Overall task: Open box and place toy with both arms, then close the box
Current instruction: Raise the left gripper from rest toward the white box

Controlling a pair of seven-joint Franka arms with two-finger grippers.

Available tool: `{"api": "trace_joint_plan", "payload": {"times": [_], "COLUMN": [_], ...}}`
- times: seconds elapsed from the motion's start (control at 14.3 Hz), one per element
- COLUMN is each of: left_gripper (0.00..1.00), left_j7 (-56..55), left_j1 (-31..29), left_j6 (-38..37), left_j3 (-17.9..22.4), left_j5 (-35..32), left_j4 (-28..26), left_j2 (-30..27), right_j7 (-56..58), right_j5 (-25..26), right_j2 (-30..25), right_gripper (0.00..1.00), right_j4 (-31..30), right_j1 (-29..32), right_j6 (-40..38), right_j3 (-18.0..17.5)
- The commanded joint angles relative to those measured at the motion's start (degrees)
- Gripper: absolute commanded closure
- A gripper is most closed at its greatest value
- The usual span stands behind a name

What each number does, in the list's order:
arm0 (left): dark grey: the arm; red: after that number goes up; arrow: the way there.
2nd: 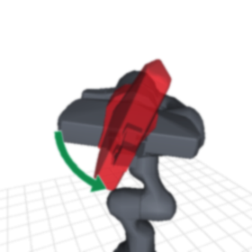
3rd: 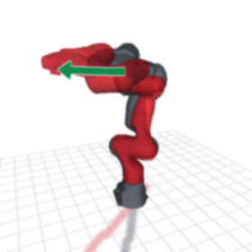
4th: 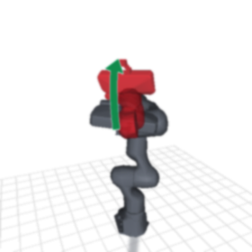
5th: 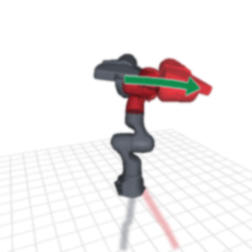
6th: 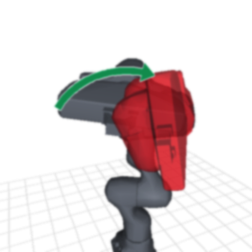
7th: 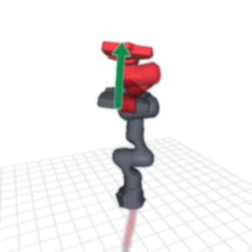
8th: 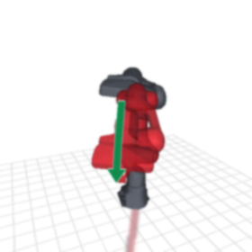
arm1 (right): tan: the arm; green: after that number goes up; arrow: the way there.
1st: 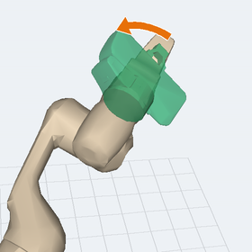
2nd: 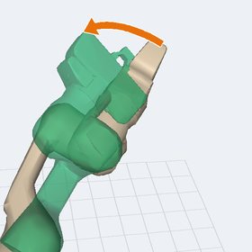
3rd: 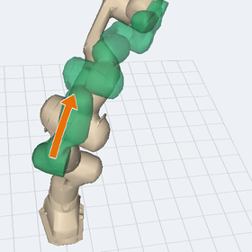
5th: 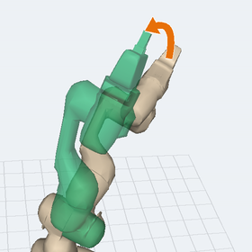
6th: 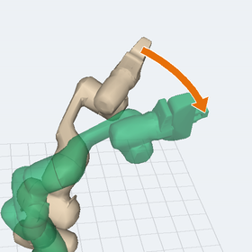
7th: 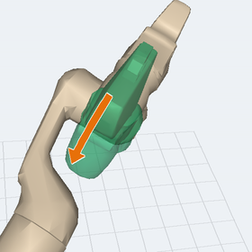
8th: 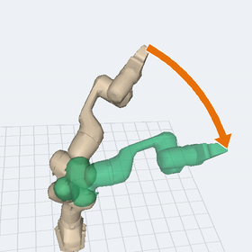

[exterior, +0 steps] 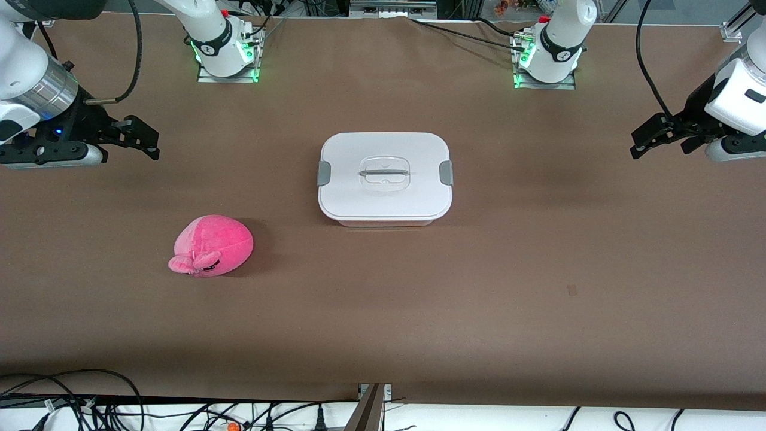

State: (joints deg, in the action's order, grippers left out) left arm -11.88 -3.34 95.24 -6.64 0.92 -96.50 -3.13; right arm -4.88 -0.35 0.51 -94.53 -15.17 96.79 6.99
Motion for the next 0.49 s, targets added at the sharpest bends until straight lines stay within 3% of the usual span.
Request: {"api": "trace_joint_plan", "payload": {"times": [0.0, 0.42], "left_gripper": [0.00, 0.00], "left_j7": [1.07, 0.90], "left_j1": [0.09, 0.09], "left_j6": [-1.46, -3.64], "left_j3": [0.05, -0.65], "left_j5": [0.05, 0.31], "left_j4": [1.85, 2.63], "left_j2": [0.76, 0.84], "right_j7": [-0.66, -0.57], "right_j5": [0.44, 0.44], "right_j2": [0.46, 0.46], "right_gripper": [0.00, 0.00], "right_j4": [1.37, 1.37], "right_j1": [-0.21, -0.12], "right_j6": [-1.17, -1.25], "right_j3": [0.04, 0.04]}}
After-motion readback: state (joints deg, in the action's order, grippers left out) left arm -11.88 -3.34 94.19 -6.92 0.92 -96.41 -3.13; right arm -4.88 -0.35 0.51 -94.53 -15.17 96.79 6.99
